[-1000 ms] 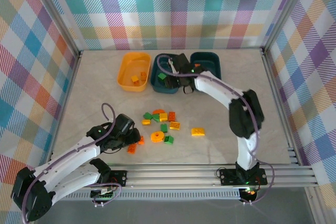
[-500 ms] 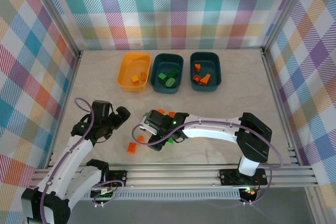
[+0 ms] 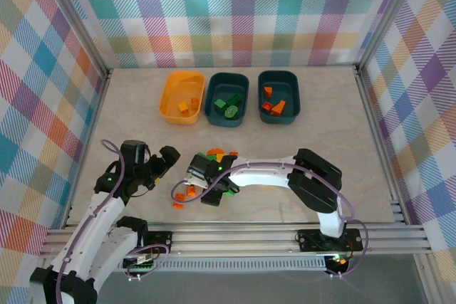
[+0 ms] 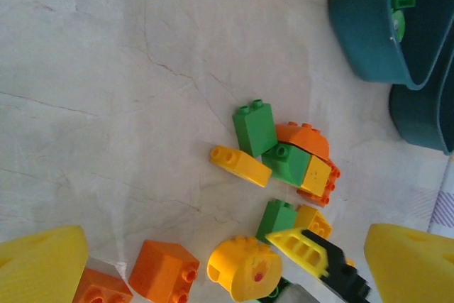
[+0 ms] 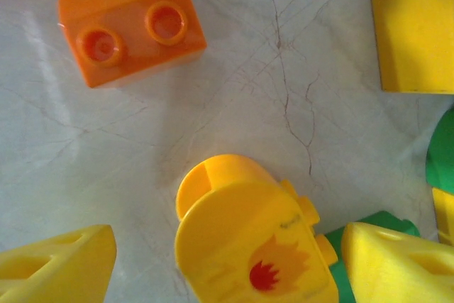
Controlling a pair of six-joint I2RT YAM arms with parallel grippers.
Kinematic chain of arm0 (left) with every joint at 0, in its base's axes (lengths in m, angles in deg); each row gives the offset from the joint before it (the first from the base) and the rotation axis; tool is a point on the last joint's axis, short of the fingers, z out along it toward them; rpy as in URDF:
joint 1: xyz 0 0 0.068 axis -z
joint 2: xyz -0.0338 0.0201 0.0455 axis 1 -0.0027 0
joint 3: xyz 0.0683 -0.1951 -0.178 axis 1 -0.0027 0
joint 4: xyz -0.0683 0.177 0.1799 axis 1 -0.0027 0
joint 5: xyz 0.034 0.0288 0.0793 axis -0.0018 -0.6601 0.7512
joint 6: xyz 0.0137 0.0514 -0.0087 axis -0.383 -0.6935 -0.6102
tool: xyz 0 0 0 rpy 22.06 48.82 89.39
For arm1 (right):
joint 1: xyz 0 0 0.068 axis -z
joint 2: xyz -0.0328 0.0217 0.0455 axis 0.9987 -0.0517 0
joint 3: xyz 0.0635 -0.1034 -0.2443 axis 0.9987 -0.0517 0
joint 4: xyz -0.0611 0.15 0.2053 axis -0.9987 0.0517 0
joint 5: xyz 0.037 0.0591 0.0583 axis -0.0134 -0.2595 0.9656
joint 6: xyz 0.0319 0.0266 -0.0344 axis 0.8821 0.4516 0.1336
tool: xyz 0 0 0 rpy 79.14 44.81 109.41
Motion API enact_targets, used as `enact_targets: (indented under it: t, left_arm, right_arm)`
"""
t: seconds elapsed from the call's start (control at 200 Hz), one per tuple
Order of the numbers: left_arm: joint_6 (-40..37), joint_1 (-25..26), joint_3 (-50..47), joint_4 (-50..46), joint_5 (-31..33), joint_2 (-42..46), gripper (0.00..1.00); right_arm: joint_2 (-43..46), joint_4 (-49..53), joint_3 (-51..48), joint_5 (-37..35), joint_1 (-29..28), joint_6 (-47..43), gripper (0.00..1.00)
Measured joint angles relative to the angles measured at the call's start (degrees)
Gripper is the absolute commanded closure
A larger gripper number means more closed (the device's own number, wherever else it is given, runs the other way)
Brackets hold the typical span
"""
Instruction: Sort the legos into containers by color
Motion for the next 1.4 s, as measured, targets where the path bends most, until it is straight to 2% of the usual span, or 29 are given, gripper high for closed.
enact_targets:
  t: [0.225, 0.43, 0.525, 0.61, 0.865, 1.065, 1.22, 1.4]
  left_arm:
    - [0.4, 0.0, -1.5, 0.3, -1.5, 0.1, 0.0]
    - [0.4, 0.0, -2.0, 0.2, -1.6, 0.1, 0.0]
    - [0.4, 0.0, -2.0, 0.2, -1.5, 0.2, 0.0]
    - [0.4, 0.0, -2.0, 0.2, -1.5, 0.2, 0.0]
    - [0.4, 0.0, -2.0, -0.2, -1.2, 1.0, 0.0]
    - [0.0, -0.1, 0.2, -3.0, 2.1, 1.7, 0.0]
    - [0.0, -0.4, 2.5, -3.3, 5.2, 1.7, 0.0]
    - [0.2, -1.8, 2.7, -2.8, 6.0, -0.2, 0.0]
  right_arm:
    - [-1.8, -1.4, 0.6, -0.8, 0.0, -1.5, 0.28]
    - [-2.2, -4.0, 0.7, -0.9, 0.1, -2.1, 0.47]
    - [-2.7, -4.4, 1.2, -1.1, 0.1, -2.4, 0.59]
    - [-3.1, -5.2, 1.9, -1.2, 0.1, -2.9, 0.64]
    - [-3.5, -7.0, 2.1, -1.0, 0.2, -3.0, 0.72]
    - [-1.4, -8.7, 2.1, 0.4, 1.7, -2.3, 0.75]
    - [3.5, -9.8, 4.9, 1.4, 7.0, -0.3, 0.76]
    - [1.7, -11.1, 16.8, 4.1, 16.0, 3.8, 0.76]
